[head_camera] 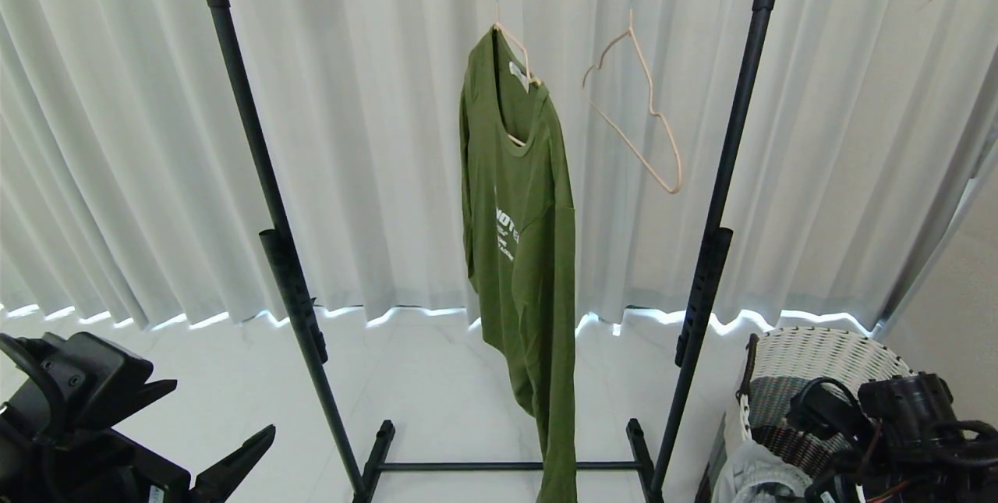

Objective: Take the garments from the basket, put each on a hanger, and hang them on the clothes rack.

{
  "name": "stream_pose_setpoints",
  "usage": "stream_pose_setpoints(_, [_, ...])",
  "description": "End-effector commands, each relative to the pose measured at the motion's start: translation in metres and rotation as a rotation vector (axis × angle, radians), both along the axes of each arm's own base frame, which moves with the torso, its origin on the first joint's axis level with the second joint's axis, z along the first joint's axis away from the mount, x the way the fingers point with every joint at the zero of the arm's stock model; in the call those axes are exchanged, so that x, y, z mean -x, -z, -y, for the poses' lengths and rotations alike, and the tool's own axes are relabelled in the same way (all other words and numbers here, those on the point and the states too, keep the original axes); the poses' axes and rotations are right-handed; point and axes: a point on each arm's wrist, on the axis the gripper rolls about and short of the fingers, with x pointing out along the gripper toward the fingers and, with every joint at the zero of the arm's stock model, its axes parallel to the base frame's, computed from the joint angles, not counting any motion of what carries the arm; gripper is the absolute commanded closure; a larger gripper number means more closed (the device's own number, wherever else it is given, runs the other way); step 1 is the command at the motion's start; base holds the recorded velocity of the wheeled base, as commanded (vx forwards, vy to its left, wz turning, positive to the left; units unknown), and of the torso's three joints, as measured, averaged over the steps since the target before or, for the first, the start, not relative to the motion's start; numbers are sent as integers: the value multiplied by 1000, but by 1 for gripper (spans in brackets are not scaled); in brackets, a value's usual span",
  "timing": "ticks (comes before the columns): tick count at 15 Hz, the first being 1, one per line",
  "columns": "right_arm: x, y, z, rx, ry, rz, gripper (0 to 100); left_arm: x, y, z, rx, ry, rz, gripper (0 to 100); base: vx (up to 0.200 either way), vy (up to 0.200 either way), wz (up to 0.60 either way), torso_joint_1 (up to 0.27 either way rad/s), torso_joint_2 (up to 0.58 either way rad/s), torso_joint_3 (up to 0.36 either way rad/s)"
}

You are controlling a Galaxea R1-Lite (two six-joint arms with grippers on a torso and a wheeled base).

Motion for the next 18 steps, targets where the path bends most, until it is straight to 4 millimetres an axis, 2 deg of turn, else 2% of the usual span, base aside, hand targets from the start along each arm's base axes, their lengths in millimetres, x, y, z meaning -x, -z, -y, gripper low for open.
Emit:
stream_pose_setpoints(1, [-7, 13, 0, 17, 33, -43, 0, 0, 0, 0, 0, 2, 2, 0, 0, 0, 0, 0, 0, 0])
stream_pose_setpoints(4, [-15, 21, -1, 17, 103, -27, 0, 0, 0, 0, -2, 1, 1, 0, 0, 0, 0, 0, 0, 0])
stream_pose_setpoints(5, [-18, 23, -1, 16, 112, -11, 100, 0, 0, 0, -1, 0, 1, 0, 0, 0, 0, 0, 0, 0])
stream_pose_setpoints(9, [-20, 21, -4, 54, 141, 26, 100, 0, 0, 0, 1, 1, -1, 0, 0, 0, 0, 0, 0, 0])
stream_pose_setpoints(11, [-22, 11, -9, 36, 130, 73, 100, 0, 1, 0, -1, 0, -2, 0, 0, 0, 0, 0, 0, 0])
stream_pose_setpoints(12, [-27, 0, -14, 20, 113, 123, 100, 1, 1, 0, -2, 0, -4, 0, 0, 0, 0, 0, 0, 0])
stream_pose_setpoints(13, [-32, -12, -21, 10, 89, 156, 100, 2, 3, 0, -2, 0, -8, 0, 0, 0, 0, 0, 0, 0])
stream_pose_setpoints(15, [-36, -51, -37, -5, 29, 178, 100, 2, 4, -1, -6, -5, -12, 0, 0, 0, 0, 0, 0, 0])
stream_pose_setpoints(18, [-31, -124, -57, -47, -48, 254, 100, 0, 2, -1, -8, -15, -3, 0, 0, 0, 0, 0, 0, 0])
